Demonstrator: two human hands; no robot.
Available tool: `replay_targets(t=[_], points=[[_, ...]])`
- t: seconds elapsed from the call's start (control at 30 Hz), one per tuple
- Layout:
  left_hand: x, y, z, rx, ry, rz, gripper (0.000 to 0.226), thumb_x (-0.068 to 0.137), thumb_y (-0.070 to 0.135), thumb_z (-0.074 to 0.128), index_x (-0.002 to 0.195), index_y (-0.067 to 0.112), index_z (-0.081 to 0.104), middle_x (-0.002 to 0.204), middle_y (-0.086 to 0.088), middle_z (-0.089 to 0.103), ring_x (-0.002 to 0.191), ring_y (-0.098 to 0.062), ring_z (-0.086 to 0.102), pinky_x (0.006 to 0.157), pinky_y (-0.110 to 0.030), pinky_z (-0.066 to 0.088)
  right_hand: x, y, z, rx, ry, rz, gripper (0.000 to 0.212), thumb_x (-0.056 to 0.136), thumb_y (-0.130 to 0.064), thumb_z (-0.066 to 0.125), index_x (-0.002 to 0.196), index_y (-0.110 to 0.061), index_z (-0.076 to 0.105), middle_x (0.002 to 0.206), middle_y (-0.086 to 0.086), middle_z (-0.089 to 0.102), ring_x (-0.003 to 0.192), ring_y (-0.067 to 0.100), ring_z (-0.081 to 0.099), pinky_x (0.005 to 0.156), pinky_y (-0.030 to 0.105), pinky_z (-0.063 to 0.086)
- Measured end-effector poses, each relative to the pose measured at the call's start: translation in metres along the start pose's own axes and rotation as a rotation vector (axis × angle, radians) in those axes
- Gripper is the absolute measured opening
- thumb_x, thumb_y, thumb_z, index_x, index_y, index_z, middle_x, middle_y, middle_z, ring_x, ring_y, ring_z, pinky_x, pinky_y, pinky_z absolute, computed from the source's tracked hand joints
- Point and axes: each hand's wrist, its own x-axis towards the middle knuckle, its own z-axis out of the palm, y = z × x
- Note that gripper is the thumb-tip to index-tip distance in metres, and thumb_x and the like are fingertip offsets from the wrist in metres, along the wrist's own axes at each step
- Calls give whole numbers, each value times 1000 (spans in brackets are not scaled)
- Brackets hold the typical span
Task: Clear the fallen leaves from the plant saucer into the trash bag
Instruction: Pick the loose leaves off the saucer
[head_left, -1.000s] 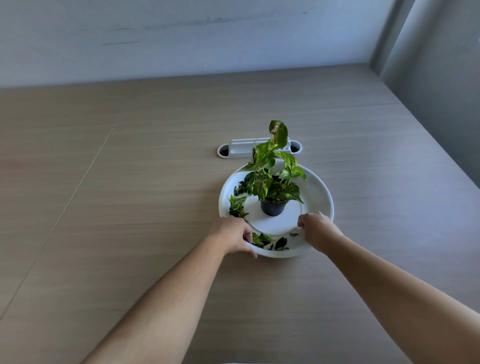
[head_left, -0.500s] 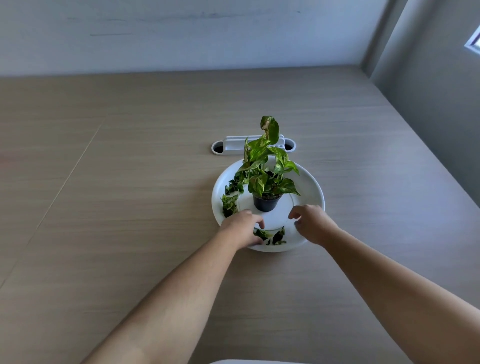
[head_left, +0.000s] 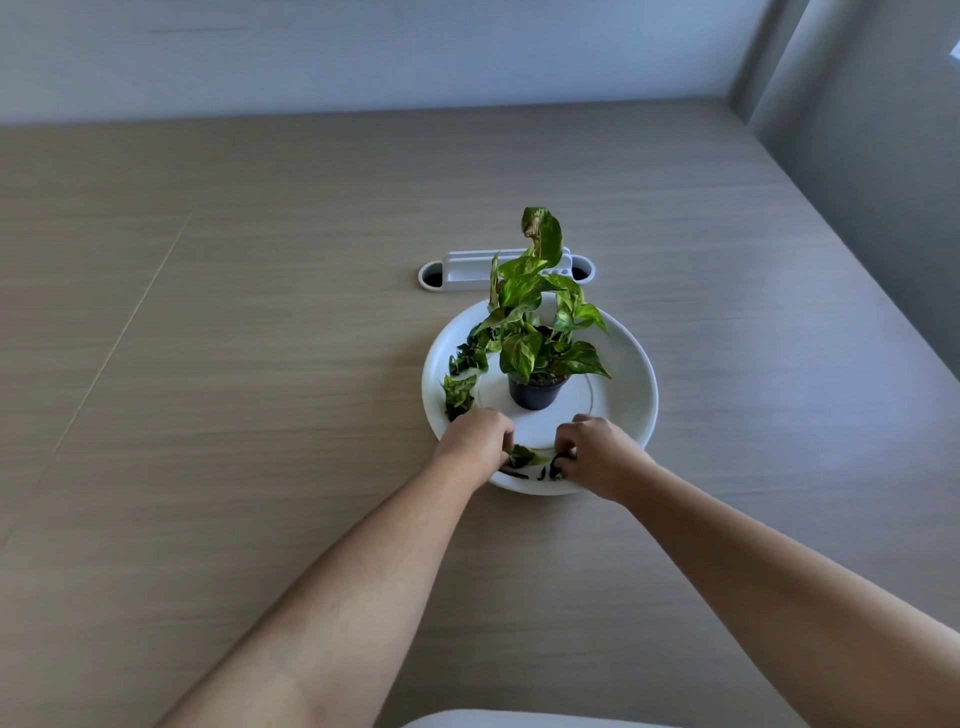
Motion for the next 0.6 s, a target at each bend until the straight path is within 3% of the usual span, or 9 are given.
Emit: replay_targets(t=[0.13,0.3,0.43,0.6], points=[[2,-5,-6,-83,38,-27,13,85,2,62,95,6,70,103,-11,70,95,-27,66,78,-30,51,5,0,-3,-32,-22,-44,15,85,-17,56,98,-16,63,102,7,60,92,25,60,78,35,50],[1,-13,-15,-180,122,-26,12,81,1,66,88,6,74,100,-8,73,94,-22,67,80,-28,53,9,-11,-8,-29,-67,-116,30,82,-20,64,111,-26,59,111,1,53,94,24,60,79,39,53],[-2,-16,-17,-193,129,-8,11,79,1,66,86,5,73,98,-8,74,94,-22,68,81,-29,55,12,-15,-2,-98,-143,-159,34,79,-12,64,109,-27,60,111,3,50,93,26,59,76,38,51],[-5,-15,-19,-189,108,-4,16,80,-3,62,88,6,73,100,-8,73,95,-22,67,84,-32,56,15,-12,-1,-183,-175,-202,30,78,5,54,95,-15,68,99,5,47,74,24,51,65,34,47]])
